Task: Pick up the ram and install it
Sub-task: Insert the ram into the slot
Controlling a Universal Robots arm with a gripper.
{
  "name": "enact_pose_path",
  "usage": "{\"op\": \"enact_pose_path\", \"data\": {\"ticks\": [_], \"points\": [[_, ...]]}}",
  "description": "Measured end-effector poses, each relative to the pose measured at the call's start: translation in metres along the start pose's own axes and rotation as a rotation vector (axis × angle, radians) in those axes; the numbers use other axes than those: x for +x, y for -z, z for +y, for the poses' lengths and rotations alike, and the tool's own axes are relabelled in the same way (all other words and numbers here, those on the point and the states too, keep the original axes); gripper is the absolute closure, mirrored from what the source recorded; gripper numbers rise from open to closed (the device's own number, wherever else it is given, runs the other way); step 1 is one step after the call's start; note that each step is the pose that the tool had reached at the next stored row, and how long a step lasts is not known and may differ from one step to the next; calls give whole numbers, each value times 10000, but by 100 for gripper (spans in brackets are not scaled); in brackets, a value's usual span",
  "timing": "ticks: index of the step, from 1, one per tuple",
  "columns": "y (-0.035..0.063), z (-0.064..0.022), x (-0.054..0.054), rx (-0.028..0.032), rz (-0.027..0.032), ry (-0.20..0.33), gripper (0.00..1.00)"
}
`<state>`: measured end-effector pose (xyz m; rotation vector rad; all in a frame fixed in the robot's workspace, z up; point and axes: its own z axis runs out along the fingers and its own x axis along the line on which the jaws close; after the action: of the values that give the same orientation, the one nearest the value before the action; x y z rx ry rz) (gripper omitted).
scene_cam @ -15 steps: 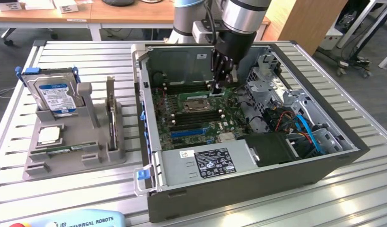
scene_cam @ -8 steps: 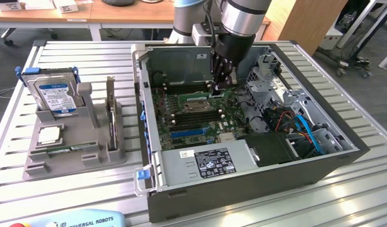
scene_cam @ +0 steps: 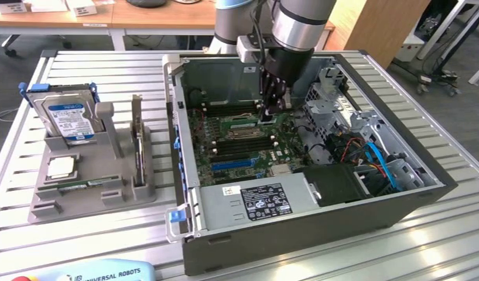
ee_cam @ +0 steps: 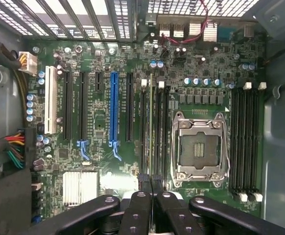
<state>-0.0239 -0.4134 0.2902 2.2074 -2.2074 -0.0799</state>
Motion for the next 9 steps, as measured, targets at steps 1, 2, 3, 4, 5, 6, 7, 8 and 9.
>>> {"op": "enact_pose_path", "data": {"ticks": [1,2,3,4,5,6,7,8,9], "points": [[-15,-1,0,0,1,-1,89],[-30,-1,1,0,1,-1,89],[-46,-2,1,0,1,-2,89],[-61,-3,1,0,0,-3,89],[-75,-4,2,0,0,-4,89],[-90,-4,2,1,0,-5,89],[-104,-5,2,1,0,-6,89],[-172,-8,4,1,0,-11,89],[-226,-11,5,0,1,-18,89]]}}
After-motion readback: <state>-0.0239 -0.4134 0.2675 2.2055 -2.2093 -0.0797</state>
